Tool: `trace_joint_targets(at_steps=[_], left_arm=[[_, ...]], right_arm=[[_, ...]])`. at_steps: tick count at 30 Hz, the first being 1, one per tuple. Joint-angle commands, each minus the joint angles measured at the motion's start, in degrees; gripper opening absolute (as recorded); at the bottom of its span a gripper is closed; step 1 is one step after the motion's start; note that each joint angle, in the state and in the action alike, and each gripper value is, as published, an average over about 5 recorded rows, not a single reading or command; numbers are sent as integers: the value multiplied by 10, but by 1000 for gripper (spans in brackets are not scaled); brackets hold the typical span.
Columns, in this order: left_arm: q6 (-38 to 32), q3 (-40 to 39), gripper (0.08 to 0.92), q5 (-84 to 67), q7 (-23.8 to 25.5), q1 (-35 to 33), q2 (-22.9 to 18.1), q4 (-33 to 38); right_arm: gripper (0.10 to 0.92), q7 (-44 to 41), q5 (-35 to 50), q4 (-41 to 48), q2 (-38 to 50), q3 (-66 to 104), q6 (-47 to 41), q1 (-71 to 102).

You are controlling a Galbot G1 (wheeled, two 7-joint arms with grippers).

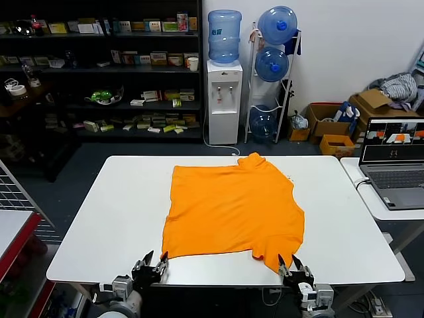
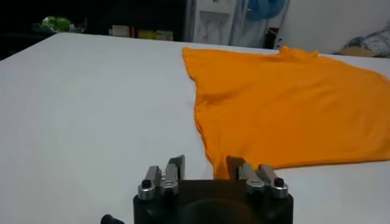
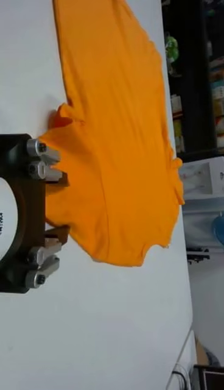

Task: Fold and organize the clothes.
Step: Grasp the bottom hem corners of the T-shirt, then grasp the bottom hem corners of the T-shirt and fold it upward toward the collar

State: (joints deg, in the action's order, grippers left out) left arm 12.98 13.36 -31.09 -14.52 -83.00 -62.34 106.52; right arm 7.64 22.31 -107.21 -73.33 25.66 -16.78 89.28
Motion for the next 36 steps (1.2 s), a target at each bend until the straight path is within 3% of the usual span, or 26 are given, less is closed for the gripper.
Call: trace_joint_targets(at_steps=[1, 7, 13, 25, 31, 36], left_arm=[[-1, -8, 411, 5, 1, 4, -3, -1], [-1, -10, 238, 4, 1, 0, -2, 7], [0, -3, 97, -16, -5, -13, 8, 32], [0, 47, 90, -111, -50, -147, 98, 162], [0, 39, 90, -103, -64, -181, 91, 198], [-14, 36, 90, -95, -56, -133, 82, 180]], right_arm=[[299, -3, 1, 3, -1, -3, -4, 3], [144, -3, 4, -7, -1, -2, 1, 11], [124, 3, 21, -42, 15, 0, 10, 36], [124, 27, 53, -172, 100, 30, 35, 200], [124, 32, 51, -201, 107, 37, 53, 240], [124, 39, 61, -181, 102, 25, 79, 173]])
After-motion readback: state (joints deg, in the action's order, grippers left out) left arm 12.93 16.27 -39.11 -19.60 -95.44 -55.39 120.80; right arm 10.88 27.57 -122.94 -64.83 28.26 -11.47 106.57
